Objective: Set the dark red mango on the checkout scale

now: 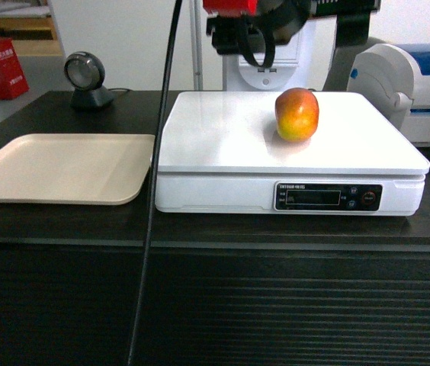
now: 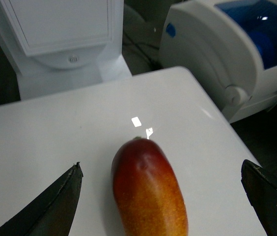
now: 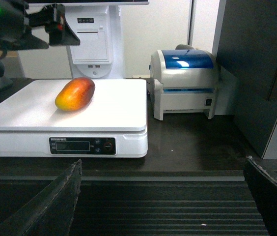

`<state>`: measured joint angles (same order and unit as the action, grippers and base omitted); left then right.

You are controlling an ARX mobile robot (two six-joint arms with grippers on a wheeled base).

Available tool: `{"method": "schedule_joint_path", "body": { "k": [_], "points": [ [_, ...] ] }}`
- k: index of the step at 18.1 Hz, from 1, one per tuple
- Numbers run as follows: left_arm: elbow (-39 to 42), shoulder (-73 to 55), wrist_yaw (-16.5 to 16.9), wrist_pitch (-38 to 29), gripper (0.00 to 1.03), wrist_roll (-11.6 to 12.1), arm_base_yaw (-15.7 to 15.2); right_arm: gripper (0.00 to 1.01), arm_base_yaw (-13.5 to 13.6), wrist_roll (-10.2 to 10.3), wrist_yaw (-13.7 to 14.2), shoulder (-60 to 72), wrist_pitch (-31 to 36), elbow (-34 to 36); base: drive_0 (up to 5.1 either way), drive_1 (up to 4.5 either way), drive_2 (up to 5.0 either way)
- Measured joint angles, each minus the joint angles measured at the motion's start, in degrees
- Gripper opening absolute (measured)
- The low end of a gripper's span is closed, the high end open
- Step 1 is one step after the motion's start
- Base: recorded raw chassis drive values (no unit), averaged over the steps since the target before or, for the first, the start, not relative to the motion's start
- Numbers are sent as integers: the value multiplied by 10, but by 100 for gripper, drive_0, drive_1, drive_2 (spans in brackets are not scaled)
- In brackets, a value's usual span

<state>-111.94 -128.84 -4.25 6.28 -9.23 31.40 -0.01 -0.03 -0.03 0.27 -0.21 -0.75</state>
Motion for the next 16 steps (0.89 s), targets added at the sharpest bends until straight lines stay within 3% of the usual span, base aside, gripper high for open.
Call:
{"method": "schedule_joint_path", "body": {
  "k": [4,7,11,12,13,15,16],
  "points": [
    [125,120,-4,-85,98,51,-6,98,0,0,0,0,0,0,0,0,0],
    [243,237,6,-121,98,49,-31,98,0,0,0,0,0,0,0,0,0],
    [390,401,-22,-166,97,54,-66,98,0,0,0,0,0,0,0,0,0],
    [459,456,-107,-240,85,69,-77,98,0,0,0,0,0,0,0,0,0],
    [537,520,-138,-270,75,78,-102,98,0,0,0,0,0,0,0,0,0],
    [692,638,-131,-330,49,82,-161,98,0,0,0,0,0,0,0,0,0],
    [753,667,-110,-350,37,82,-170,98,0,0,0,0,0,0,0,0,0]
  ]
}}
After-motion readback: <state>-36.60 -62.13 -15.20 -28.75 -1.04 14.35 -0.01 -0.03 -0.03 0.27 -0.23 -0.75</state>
